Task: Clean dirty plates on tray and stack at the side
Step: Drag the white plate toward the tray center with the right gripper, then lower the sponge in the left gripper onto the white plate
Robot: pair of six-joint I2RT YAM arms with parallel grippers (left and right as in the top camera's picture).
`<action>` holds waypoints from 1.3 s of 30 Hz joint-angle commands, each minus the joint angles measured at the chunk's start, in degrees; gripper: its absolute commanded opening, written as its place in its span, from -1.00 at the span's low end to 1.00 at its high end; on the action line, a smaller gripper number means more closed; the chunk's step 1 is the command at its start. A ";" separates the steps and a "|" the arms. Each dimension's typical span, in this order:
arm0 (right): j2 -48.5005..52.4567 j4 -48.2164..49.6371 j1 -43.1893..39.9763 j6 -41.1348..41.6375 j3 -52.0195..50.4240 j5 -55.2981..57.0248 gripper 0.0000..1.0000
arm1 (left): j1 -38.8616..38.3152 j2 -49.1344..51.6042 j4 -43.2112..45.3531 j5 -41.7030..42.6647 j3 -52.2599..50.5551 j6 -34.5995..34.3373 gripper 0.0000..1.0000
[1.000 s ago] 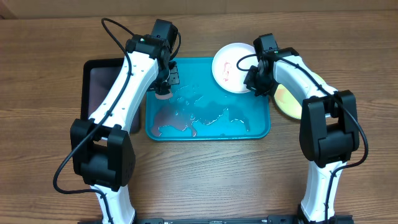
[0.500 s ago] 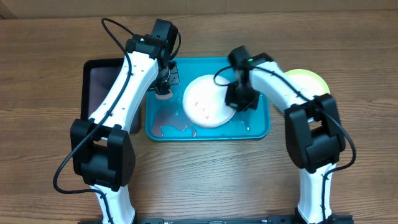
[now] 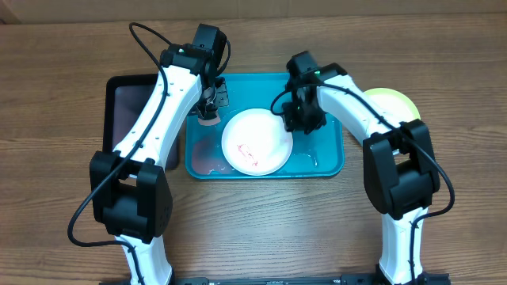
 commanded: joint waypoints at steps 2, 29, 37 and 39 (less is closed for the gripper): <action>0.48 3.21 -0.04 -13.66 0.37 -4.50 -0.15 | -0.17 0.42 0.28 -0.31 0.31 -0.15 -0.92; 3.39 2.89 2.82 24.20 -1.44 -0.66 -0.93 | -2.47 0.46 8.50 -0.07 -5.97 -0.11 -0.92; 3.43 2.84 2.97 24.37 -1.44 -0.66 -0.93 | -5.01 3.26 19.98 1.42 -14.67 6.36 -0.92; 3.43 2.84 2.97 24.39 -1.44 -0.70 -0.93 | -5.38 5.22 21.03 1.44 -15.15 7.78 -0.92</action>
